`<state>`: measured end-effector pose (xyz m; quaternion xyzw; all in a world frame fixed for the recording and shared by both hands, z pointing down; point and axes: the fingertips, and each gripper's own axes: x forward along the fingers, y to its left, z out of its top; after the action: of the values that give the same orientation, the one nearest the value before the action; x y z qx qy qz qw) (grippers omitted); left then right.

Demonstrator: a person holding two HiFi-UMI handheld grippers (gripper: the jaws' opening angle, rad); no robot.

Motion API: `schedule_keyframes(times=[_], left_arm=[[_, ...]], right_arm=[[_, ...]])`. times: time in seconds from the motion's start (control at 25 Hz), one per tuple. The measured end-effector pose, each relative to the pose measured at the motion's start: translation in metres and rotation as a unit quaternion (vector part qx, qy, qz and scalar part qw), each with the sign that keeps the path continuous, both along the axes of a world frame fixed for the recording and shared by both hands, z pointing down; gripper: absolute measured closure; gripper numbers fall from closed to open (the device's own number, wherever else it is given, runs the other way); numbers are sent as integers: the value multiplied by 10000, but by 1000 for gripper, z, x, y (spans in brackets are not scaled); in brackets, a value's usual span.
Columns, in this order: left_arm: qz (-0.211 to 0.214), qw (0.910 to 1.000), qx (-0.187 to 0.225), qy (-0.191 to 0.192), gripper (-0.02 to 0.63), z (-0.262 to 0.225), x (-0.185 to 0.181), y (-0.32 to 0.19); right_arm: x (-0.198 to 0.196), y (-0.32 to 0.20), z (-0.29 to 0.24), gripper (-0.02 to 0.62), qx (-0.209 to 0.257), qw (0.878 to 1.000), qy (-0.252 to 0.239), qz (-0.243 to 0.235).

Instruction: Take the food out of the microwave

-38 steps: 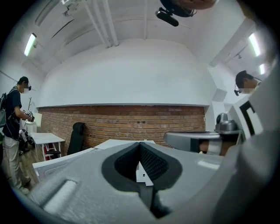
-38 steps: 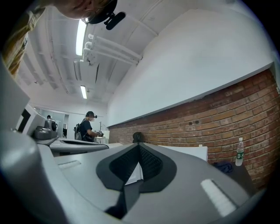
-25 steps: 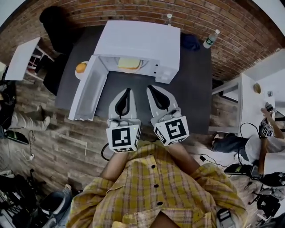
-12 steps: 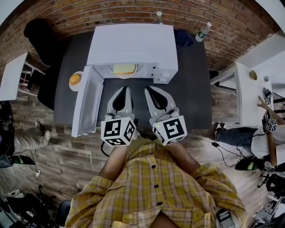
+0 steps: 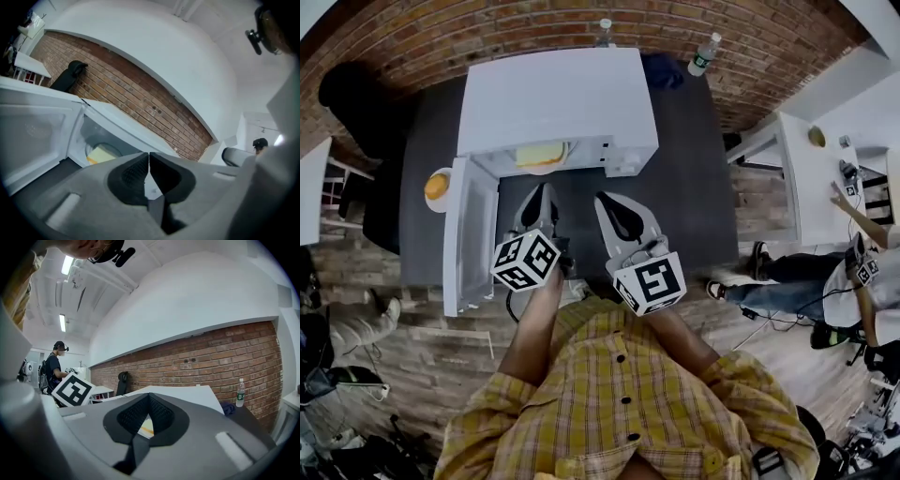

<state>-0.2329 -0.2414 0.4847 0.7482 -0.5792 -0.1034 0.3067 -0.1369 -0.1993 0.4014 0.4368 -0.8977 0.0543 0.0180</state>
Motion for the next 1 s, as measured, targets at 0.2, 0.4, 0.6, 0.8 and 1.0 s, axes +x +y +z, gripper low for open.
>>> schedule_keyframes(times=[0.2,0.4,0.6,0.8,1.0], left_arm=[[59,9969,-412,668,549,38,2,-18],[-74,9928,-636,1014,537,68,-4,-33],[-253,9817,-872,1673,537,93,-11,-46],[-584,9589,-1130,2537,523,127,-21,-56],[-746,9338,-1347,3231,515,154,-21,-61]], right_arm=[[12,-5,-2,592,-2,9998,80,169],[17,-8,2,592,-52,9996,162,221],[19,-9,5,592,-49,9993,253,257],[18,-6,6,592,-49,9994,312,166],[15,-14,4,592,-31,9994,283,200]])
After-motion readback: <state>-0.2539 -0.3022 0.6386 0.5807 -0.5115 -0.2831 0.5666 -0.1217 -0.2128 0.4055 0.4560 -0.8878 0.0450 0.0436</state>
